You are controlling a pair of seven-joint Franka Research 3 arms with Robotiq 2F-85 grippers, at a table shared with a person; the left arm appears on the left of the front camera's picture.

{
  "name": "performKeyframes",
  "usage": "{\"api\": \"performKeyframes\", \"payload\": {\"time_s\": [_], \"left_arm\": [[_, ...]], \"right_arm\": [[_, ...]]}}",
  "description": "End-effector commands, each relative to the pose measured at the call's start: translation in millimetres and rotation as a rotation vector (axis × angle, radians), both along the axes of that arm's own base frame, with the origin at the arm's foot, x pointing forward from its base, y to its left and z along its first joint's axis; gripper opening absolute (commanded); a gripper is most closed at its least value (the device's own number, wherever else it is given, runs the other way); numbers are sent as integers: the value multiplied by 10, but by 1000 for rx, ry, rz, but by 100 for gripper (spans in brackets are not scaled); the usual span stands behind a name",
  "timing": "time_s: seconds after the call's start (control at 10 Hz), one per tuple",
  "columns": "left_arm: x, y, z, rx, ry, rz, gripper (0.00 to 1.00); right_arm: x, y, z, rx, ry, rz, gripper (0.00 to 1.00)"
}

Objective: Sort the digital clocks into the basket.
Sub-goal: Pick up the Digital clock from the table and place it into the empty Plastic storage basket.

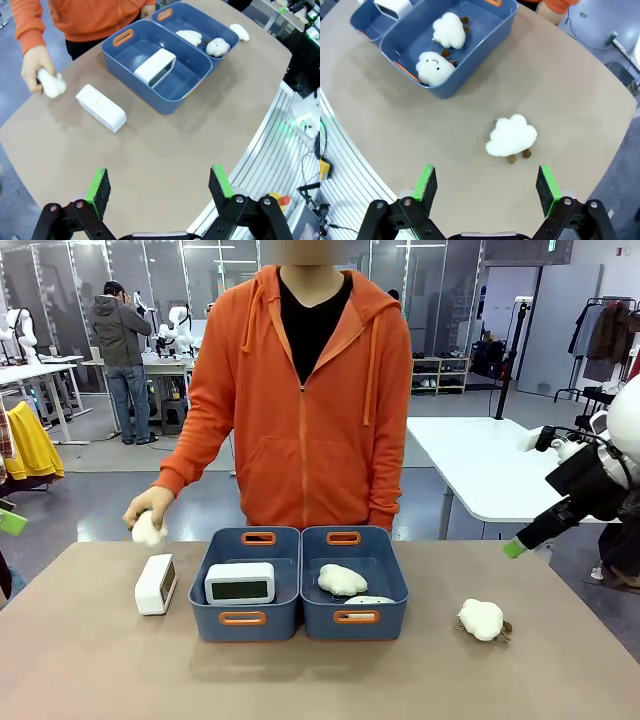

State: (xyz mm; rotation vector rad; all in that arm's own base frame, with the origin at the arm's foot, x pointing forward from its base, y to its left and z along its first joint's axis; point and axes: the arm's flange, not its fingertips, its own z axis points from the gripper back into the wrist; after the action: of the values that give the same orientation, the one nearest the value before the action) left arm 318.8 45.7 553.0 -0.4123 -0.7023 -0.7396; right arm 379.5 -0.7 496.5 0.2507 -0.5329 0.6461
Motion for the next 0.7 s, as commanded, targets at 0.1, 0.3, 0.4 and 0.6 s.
{"api": "performKeyframes", "payload": {"time_s": [0.1, 0.3, 0.4, 0.6], "left_arm": [[7, 10, -10, -14, -5, -26, 100], [7, 10, -10, -14, -5, -26, 100], [7, 10, -10, -14, -5, -26, 100], [0, 0, 0, 0, 0, 0, 100]], "right_arm": [[-17, -112, -16, -4, 36, -83, 100], [-17, -112, -16, -4, 36, -83, 100], [-17, -112, -16, -4, 36, -83, 100], [-17, -112, -16, -4, 36, -83, 100]]}}
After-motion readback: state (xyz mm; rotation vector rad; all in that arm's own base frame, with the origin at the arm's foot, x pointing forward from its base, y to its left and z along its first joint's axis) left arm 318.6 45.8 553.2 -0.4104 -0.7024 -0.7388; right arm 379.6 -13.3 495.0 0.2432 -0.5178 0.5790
